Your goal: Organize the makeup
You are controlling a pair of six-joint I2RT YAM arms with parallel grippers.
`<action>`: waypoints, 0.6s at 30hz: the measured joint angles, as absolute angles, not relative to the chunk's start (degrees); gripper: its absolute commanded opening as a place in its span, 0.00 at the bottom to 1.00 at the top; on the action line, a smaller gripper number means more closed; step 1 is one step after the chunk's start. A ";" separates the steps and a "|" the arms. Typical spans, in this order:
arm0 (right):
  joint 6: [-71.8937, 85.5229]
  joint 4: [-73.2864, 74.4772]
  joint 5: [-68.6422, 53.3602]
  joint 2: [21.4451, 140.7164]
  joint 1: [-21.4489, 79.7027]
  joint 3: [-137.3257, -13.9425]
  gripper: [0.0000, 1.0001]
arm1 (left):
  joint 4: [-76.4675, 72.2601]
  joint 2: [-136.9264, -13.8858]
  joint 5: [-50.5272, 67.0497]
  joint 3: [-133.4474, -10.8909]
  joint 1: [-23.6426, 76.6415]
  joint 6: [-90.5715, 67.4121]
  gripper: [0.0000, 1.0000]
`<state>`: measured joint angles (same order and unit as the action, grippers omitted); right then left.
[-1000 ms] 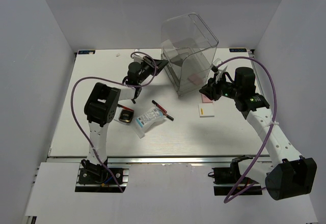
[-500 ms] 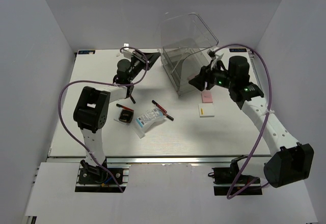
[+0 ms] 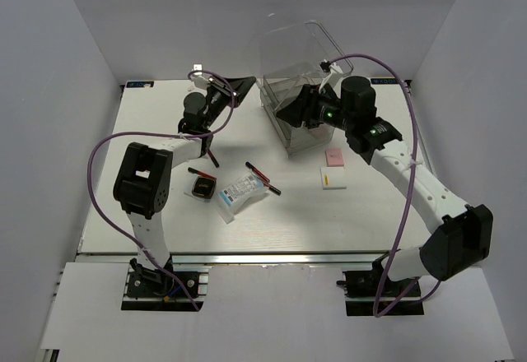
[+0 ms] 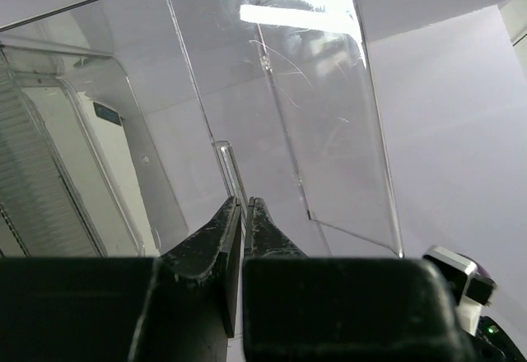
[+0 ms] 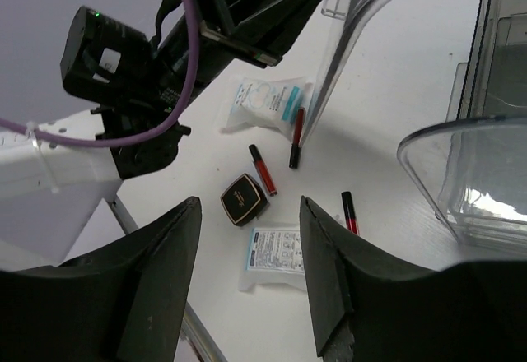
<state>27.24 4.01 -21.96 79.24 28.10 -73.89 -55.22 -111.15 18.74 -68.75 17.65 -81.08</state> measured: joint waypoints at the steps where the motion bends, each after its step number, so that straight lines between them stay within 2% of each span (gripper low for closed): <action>1: 28.14 3.99 -21.21 79.92 28.36 -74.41 0.56 | -55.27 -111.15 18.72 -68.86 17.63 -81.10 0.00; 10: 32.99 4.08 -16.49 84.62 29.47 -77.54 0.54 | -55.53 -111.02 18.74 -70.02 17.41 -81.97 0.00; 18: 33.56 0.56 -11.73 86.65 31.48 -78.72 0.44 | -55.53 -110.59 18.74 -70.37 17.37 -82.13 0.00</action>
<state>33.56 0.56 -11.73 86.65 31.48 -78.72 -55.53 -110.59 18.74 -70.37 17.37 -82.13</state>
